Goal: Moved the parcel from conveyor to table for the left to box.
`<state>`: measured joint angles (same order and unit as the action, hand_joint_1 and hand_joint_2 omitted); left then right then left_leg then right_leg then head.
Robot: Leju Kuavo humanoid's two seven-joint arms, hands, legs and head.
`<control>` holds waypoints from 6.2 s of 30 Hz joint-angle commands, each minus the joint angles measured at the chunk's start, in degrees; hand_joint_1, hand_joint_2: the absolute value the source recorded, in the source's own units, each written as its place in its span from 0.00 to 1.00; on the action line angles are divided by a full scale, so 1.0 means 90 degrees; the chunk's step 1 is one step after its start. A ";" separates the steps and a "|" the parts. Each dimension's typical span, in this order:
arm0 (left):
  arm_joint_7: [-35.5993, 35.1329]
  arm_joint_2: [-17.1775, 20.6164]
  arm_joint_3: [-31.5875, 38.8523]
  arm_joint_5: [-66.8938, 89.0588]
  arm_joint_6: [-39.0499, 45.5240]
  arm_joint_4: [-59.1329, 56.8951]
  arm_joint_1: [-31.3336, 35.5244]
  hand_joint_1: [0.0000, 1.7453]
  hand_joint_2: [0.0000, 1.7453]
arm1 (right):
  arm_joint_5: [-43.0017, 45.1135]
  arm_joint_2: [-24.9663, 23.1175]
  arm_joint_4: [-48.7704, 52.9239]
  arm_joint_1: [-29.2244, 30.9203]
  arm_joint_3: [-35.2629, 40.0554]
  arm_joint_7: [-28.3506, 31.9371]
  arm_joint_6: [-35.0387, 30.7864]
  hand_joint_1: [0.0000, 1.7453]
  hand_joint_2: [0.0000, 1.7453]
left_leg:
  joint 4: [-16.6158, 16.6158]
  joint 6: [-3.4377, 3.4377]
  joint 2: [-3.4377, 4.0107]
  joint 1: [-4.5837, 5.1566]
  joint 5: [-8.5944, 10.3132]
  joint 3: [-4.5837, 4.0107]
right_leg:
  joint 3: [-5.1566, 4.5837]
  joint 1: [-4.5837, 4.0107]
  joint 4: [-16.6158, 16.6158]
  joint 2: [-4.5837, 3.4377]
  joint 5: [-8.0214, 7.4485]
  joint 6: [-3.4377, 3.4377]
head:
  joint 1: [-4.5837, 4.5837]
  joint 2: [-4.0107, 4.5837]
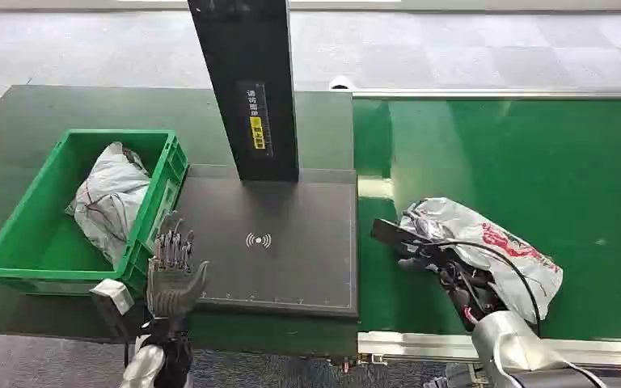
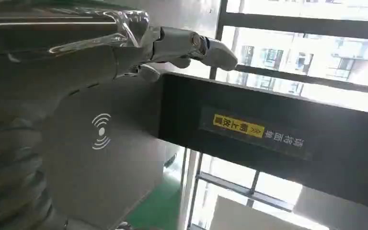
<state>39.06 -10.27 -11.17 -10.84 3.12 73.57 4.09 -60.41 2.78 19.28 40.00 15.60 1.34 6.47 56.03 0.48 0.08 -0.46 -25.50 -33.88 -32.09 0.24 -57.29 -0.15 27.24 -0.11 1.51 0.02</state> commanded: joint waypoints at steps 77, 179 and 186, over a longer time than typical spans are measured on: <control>0.0093 0.0242 -0.0292 -0.0091 0.0234 -0.0457 -0.0027 0.00 1.00 | -0.1527 0.0500 0.0222 -0.0914 0.1828 -0.2010 -0.0933 1.00 1.00 | -0.0005 -0.0023 -0.0018 0.0008 -0.0003 0.0065 | 0.0088 0.0010 0.0034 0.0029 0.0003 0.0021 | 0.0017 0.0000; -0.0181 0.0064 0.1330 0.0657 0.0382 0.0431 0.0429 0.00 1.00 | 0.4030 -0.1816 0.1300 0.0699 0.1128 0.0811 -0.1429 0.00 1.00 | -0.0004 -0.0023 -0.0017 -0.0010 0.0013 0.0003 | 0.0022 -0.0013 0.0025 0.0030 -0.0003 0.0010 | 0.0015 0.0000; -0.1346 0.0425 -0.0937 0.4518 0.0195 -0.0272 0.1345 0.00 1.00 | 0.5270 -0.0886 0.6738 -0.1961 -0.0178 0.2342 -0.2229 0.00 1.00 | 0.0007 -0.0025 -0.0087 -0.0014 0.0020 -0.0022 | 0.0013 -0.0015 0.0022 0.0100 0.0010 0.0011 | 0.0020 0.0000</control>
<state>38.10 -9.66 -1.36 4.78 6.64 79.69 7.32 -16.86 -13.77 38.57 41.19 24.56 21.41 -11.89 56.14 0.28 -0.04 -0.55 -25.42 -33.94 -32.11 0.16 -57.16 0.07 27.23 -0.05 1.68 0.02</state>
